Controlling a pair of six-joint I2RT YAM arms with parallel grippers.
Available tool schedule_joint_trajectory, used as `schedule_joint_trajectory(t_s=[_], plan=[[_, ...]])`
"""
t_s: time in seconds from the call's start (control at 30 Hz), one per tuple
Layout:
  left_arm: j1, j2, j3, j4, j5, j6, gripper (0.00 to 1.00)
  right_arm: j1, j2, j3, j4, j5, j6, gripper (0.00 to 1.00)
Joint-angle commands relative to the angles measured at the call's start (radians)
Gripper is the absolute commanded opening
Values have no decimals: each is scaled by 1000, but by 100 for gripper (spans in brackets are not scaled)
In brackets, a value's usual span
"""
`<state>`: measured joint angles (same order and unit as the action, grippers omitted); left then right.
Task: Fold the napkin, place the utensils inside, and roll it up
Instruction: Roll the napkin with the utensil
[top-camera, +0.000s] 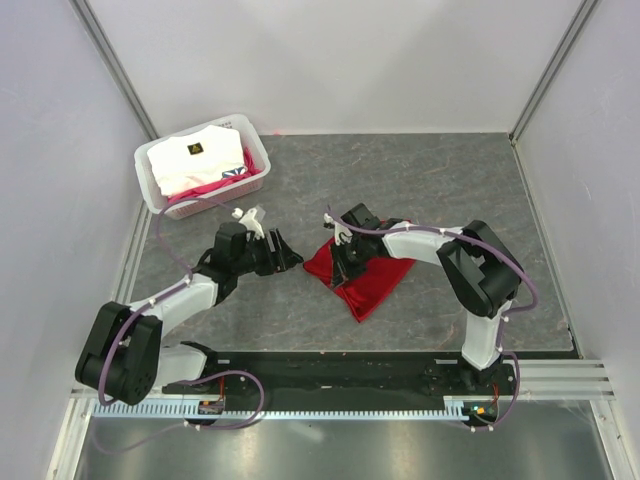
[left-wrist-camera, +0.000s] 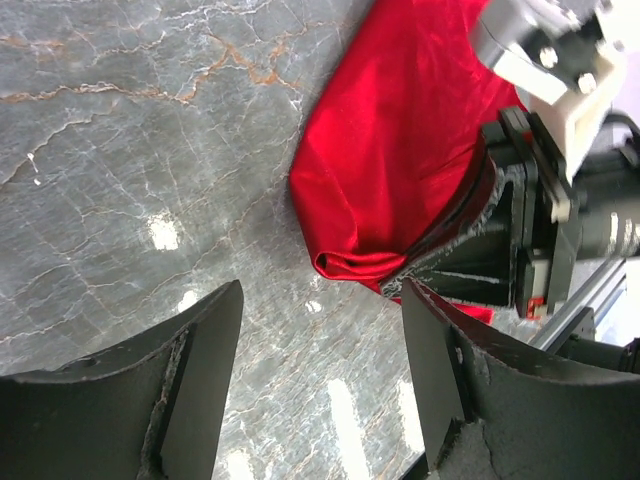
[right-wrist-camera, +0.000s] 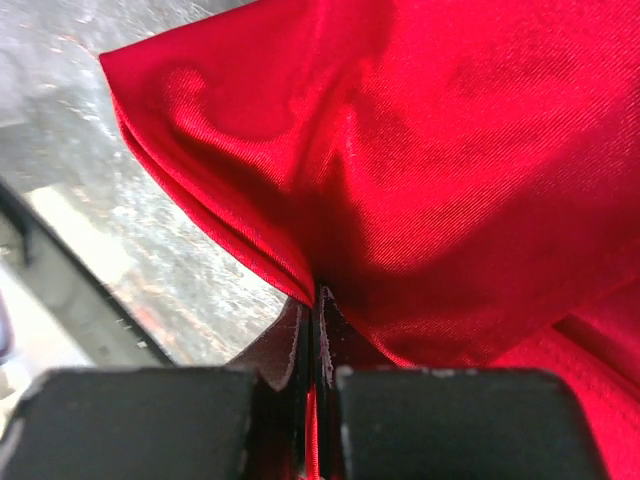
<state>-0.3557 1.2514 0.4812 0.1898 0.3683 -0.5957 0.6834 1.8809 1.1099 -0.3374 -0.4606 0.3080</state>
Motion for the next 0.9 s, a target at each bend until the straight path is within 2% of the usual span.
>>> schedule_joint_trajectory(t_s=[0.0,0.33,0.47,0.5,0.57,0.77,0.87], plan=[[-6,29,11,45,6,62,71,-41,70,10,37,-145,9,0],[-17,120,54,59,9,135,66,-143,184,-2,95,-314,33,0],[-26,177,72,85,70,149,57,-168,236,13,98,-342,25,0],[-37,190,80,86,92,154,51,-171,241,16,100,-342,25,0],[-49,238,102,73,96,165,48,-180,251,22,100,-345,22,0],[-95,341,177,33,69,169,46,-191,256,28,97,-340,20,0],[-104,359,200,40,38,157,51,-191,259,27,94,-342,17,0]])
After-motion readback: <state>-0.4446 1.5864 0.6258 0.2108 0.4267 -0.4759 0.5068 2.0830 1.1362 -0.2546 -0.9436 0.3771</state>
